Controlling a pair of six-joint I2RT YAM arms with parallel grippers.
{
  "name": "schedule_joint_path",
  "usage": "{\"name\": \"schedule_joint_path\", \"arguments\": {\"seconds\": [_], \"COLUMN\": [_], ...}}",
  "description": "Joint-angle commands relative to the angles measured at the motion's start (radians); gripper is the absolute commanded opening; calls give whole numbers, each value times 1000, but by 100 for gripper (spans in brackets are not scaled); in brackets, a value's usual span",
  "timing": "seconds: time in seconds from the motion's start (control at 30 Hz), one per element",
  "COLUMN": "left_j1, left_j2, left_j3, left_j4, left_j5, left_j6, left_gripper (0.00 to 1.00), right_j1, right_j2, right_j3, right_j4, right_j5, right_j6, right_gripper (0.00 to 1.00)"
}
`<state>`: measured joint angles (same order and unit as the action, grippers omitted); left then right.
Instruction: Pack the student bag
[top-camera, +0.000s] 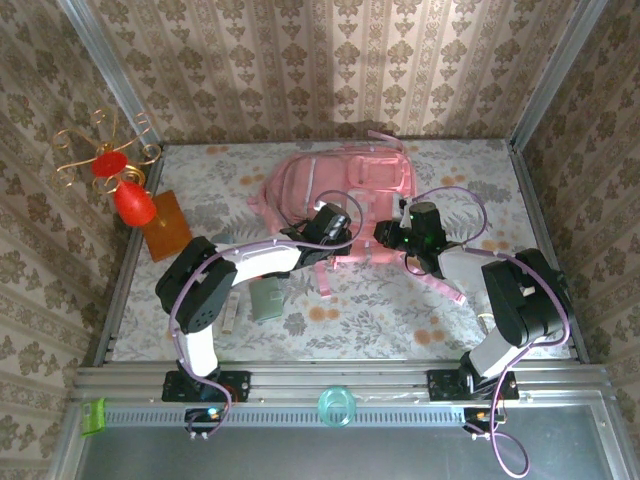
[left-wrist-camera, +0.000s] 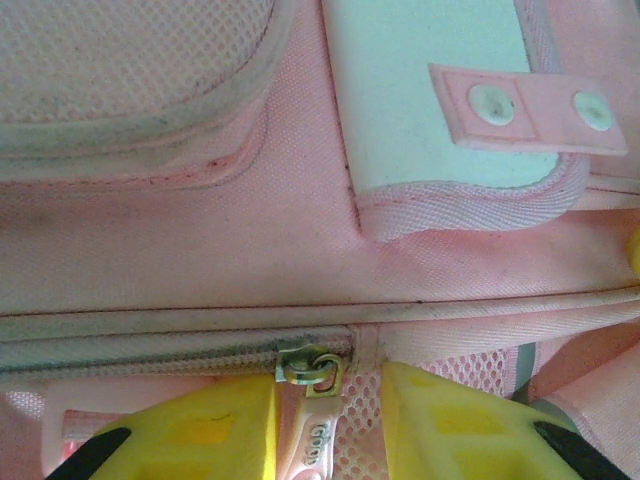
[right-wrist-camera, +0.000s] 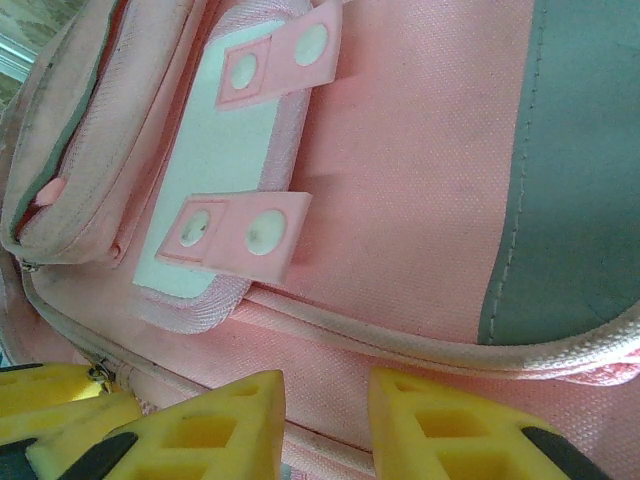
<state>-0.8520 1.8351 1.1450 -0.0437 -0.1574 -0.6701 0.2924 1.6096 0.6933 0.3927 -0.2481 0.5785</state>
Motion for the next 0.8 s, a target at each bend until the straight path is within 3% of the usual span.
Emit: {"name": "schedule_joint_path", "arguments": {"seconds": [0.0,0.4,0.77], "left_j1": [3,-5,35], "left_j2": [22,-15,18], "left_j3": [-19,-83,-26], "left_j4": [-7,8,79], "left_j5": [-24,8,69], "left_j6": [-14,-34,59], "left_gripper": [30,30,29], "right_j1": [-5,-9,-11], "right_j2": [21,23,29], "right_j3": [-32,-32,-43], "right_j4": [-88,-86,-77], "right_j5": [-16,-19,-23], "right_j6": [-4,-5,-5], "right_gripper": [30,30,30]}}
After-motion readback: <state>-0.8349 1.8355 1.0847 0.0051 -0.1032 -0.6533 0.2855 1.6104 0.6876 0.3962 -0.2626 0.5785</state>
